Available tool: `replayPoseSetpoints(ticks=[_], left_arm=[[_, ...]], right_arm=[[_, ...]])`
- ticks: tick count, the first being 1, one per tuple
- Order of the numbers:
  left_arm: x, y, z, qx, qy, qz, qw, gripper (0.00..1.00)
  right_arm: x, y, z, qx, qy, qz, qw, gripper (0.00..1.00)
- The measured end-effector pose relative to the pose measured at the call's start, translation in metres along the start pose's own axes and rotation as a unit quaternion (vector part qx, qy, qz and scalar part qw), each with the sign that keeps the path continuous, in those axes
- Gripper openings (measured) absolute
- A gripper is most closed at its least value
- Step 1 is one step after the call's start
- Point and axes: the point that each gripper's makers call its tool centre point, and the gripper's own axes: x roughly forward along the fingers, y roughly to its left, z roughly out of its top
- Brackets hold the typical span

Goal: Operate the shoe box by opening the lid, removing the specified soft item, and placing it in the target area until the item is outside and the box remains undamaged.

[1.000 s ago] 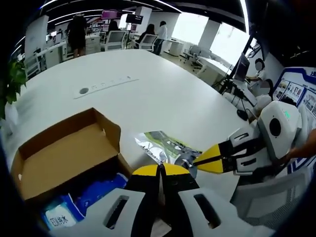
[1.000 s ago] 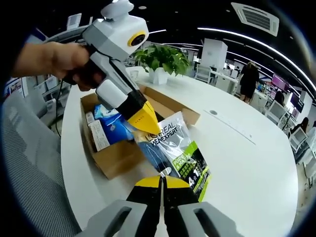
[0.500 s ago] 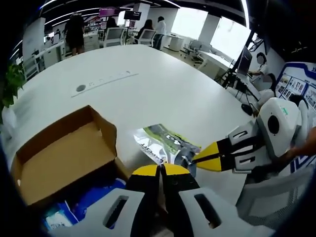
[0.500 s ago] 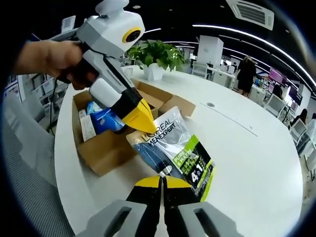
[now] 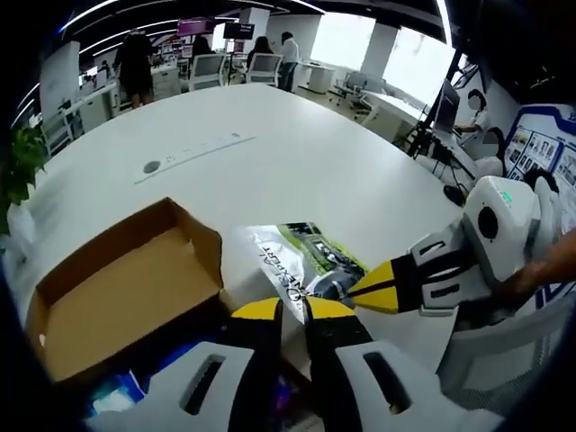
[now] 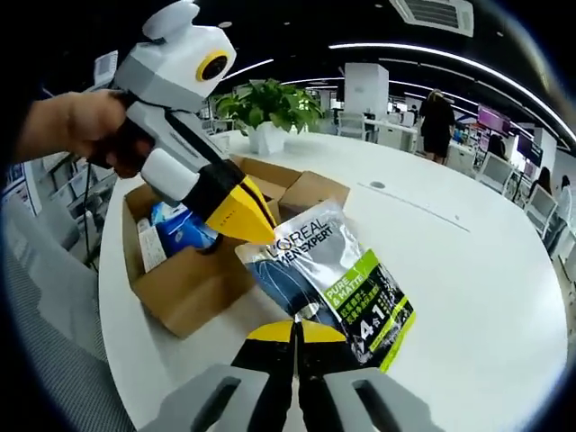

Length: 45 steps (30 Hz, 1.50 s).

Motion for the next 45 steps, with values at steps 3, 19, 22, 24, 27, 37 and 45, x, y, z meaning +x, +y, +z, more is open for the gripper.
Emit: replayPoseSetpoints(ticks=[3,19,22,24,27,37,45], left_arm=[[-0.007,0.001,0.004,-0.005,-0.008,0.001,1.0,0.11],[-0.034,-0.002,0.01,-0.017,-0.041,-0.01,0.9989,0.14],[-0.039,-0.003,0.009,-0.019,-0.045,-0.012,0.9987,0.14],[-0.042,-0.001,0.009,-0.019,-0.047,-0.012,0.9986,0.14],[-0.048,0.001,0.01,-0.019,-0.053,-0.01,0.9984,0.14],[-0.071,0.01,0.012,-0.023,-0.076,-0.004,0.9969,0.17],[-0.087,0.024,0.001,-0.028,-0.082,0.01,0.9962,0.2]], right_arm=[[0.002,-0.001,-0.002,-0.001,0.004,0.0,1.0,0.0],[0.008,-0.002,-0.036,-0.017,0.05,0.004,0.9986,0.0],[0.008,-0.002,-0.041,-0.023,0.056,0.002,0.9982,0.0],[0.008,-0.002,-0.044,-0.031,0.063,-0.001,0.9975,0.0],[0.006,-0.002,-0.046,-0.038,0.065,-0.005,0.9972,0.0],[-0.011,-0.023,-0.04,-0.026,0.043,-0.043,0.9978,0.3],[-0.018,-0.046,-0.048,-0.008,0.052,-0.071,0.9961,0.43]])
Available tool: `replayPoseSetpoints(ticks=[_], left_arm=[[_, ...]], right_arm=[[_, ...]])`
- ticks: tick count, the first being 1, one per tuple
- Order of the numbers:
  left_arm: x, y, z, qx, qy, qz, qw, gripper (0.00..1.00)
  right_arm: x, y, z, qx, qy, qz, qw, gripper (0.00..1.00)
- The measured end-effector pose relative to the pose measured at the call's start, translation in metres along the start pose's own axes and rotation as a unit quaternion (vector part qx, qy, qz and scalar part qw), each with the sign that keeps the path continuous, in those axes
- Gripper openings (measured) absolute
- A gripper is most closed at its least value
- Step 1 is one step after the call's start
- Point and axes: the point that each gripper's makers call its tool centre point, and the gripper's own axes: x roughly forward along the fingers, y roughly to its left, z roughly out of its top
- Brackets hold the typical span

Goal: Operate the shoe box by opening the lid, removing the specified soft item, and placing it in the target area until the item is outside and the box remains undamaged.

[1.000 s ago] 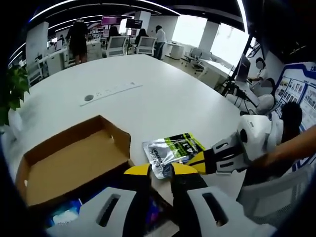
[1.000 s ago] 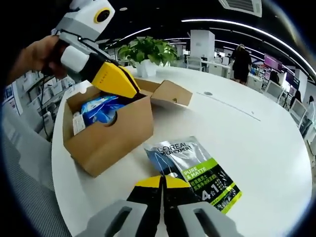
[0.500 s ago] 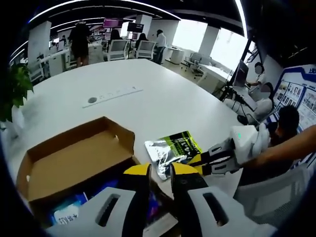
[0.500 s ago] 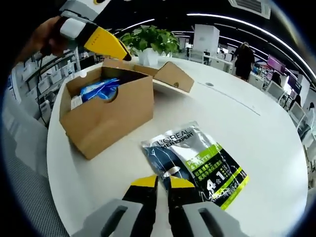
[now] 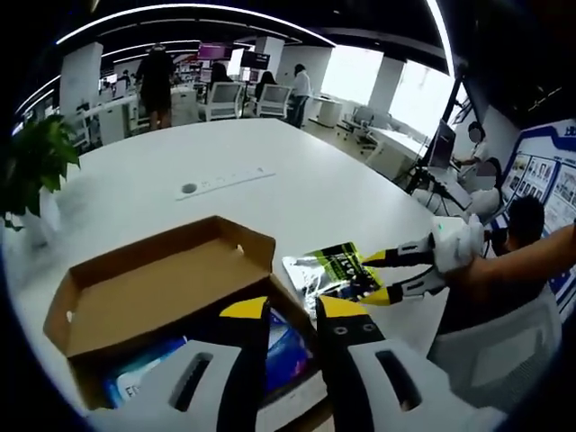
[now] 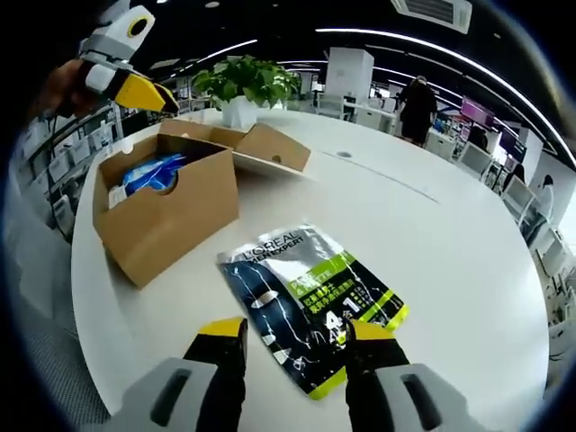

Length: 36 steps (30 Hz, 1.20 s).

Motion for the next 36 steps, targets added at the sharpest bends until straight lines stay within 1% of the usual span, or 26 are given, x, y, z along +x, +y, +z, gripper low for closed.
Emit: replayPoseSetpoints(ticks=[5,10,15,17,20,25,29,30,36], left_arm=[[-0.013,0.01,-0.007,-0.005,-0.003,0.012,0.9999,0.23],[-0.026,0.022,-0.013,-0.017,-0.009,0.026,0.9995,0.25],[-0.045,0.036,-0.021,-0.026,-0.017,0.04,0.9987,0.26],[-0.053,0.043,-0.025,-0.029,-0.019,0.048,0.9982,0.26],[-0.066,0.052,-0.03,-0.037,-0.024,0.058,0.9973,0.26],[-0.083,0.067,-0.035,-0.05,-0.037,0.072,0.9955,0.27],[-0.094,0.078,-0.044,-0.056,-0.037,0.087,0.9939,0.26],[-0.098,0.081,-0.048,-0.059,-0.035,0.09,0.9935,0.26],[-0.108,0.088,-0.057,-0.066,-0.035,0.102,0.9919,0.26]], right_arm=[[0.001,-0.009,-0.01,0.017,0.013,-0.005,0.9997,0.53],[0.003,-0.017,-0.017,0.02,0.019,-0.011,0.9996,0.59],[0.008,-0.023,-0.022,0.026,0.024,-0.007,0.9993,0.61],[0.011,-0.023,-0.025,0.029,0.026,-0.001,0.9992,0.61],[0.016,-0.02,-0.024,0.023,0.023,0.015,0.9994,0.62],[0.02,-0.022,-0.017,0.013,0.013,0.026,0.9995,0.63],[0.024,-0.021,-0.013,0.001,0.007,0.037,0.9993,0.63],[0.025,-0.021,-0.011,-0.007,0.006,0.042,0.9991,0.62],[0.03,-0.024,-0.006,-0.03,0.007,0.06,0.9977,0.6]])
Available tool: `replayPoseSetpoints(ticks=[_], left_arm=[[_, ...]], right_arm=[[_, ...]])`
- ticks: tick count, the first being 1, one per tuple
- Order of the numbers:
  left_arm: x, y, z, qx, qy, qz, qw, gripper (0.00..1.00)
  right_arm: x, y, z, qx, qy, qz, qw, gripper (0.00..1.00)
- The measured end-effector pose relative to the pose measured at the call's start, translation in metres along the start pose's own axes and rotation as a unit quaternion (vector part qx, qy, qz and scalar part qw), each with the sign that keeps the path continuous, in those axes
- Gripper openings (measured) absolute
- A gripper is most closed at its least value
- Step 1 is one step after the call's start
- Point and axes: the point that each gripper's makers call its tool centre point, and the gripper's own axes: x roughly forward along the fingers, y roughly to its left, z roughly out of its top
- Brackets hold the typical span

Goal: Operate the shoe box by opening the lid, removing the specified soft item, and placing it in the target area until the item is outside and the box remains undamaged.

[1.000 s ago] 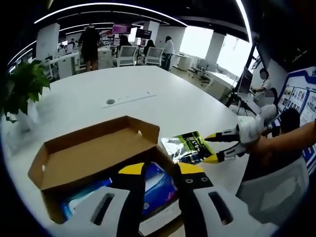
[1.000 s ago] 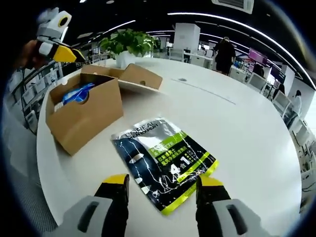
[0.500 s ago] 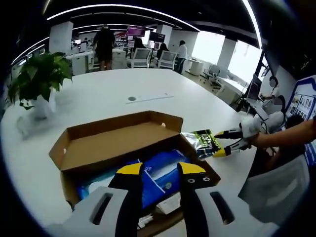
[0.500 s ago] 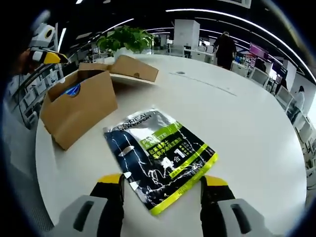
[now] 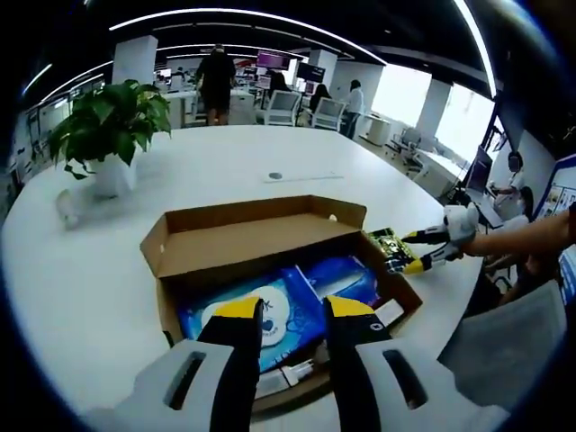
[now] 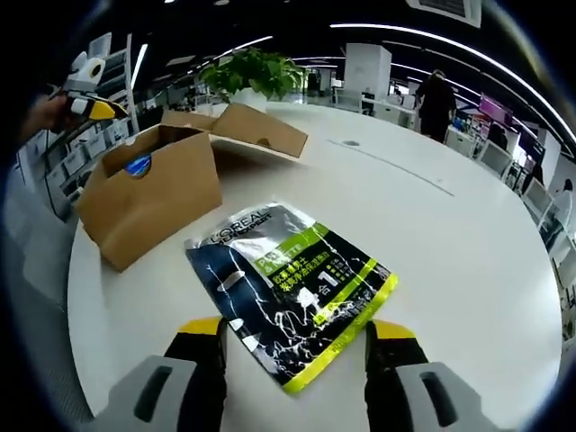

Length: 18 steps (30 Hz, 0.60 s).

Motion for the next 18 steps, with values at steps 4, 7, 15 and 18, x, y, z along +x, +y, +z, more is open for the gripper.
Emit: replayPoseSetpoints(ticks=[4,7,15,18], left_arm=[[-0.004,0.007,-0.003,-0.001,0.0,0.007,1.0,0.26],[-0.006,0.012,-0.005,0.001,0.003,0.013,0.9999,0.26],[-0.013,0.029,-0.011,0.003,0.01,0.028,0.9996,0.26],[-0.015,0.032,-0.013,0.004,0.012,0.031,0.9994,0.26]], right_arm=[[0.0,-0.004,0.003,-0.01,0.005,0.0,0.9999,0.6],[0.001,-0.007,0.004,-0.009,0.006,-0.002,0.9999,0.59],[0.002,-0.002,0.002,0.003,0.008,-0.005,0.9999,0.57],[0.0,0.001,0.002,0.004,0.01,-0.006,0.9999,0.57]])
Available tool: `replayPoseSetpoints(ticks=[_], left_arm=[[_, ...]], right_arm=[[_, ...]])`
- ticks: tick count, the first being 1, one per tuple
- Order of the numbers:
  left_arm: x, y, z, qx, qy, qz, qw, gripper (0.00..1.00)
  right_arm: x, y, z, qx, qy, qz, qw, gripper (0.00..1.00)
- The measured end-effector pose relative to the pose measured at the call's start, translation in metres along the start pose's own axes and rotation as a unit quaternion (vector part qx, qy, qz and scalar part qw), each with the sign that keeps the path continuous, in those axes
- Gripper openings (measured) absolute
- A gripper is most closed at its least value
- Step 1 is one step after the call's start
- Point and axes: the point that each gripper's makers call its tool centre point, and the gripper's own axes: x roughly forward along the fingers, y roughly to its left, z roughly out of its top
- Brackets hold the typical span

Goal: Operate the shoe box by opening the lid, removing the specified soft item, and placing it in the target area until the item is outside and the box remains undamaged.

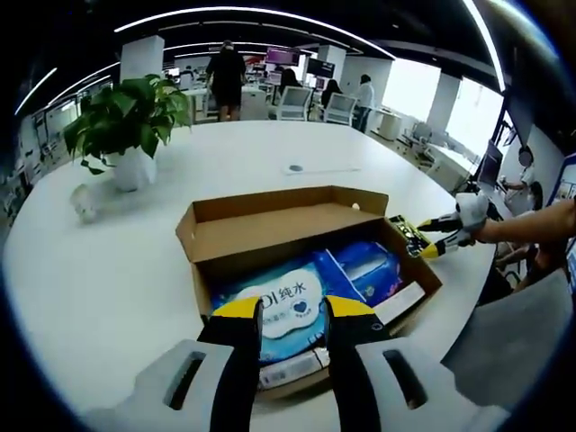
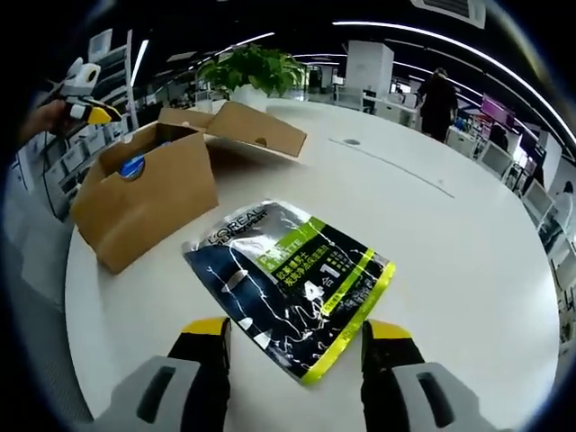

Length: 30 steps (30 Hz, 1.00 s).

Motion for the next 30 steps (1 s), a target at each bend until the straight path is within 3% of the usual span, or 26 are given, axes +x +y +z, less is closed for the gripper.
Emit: replayPoseSetpoints(ticks=[6,18,30], left_arm=[[-0.003,0.006,-0.004,0.005,0.006,0.003,1.0,0.27],[0.0,0.022,-0.009,0.032,0.032,0.009,0.9989,0.28],[-0.001,0.027,-0.016,0.033,0.041,0.014,0.9985,0.29]], right_arm=[[-0.001,0.001,-0.001,0.004,0.002,-0.003,1.0,0.57],[-0.017,0.005,0.015,0.006,-0.014,-0.013,0.9998,0.57],[-0.038,0.035,0.074,0.019,-0.056,0.011,0.9982,0.51]])
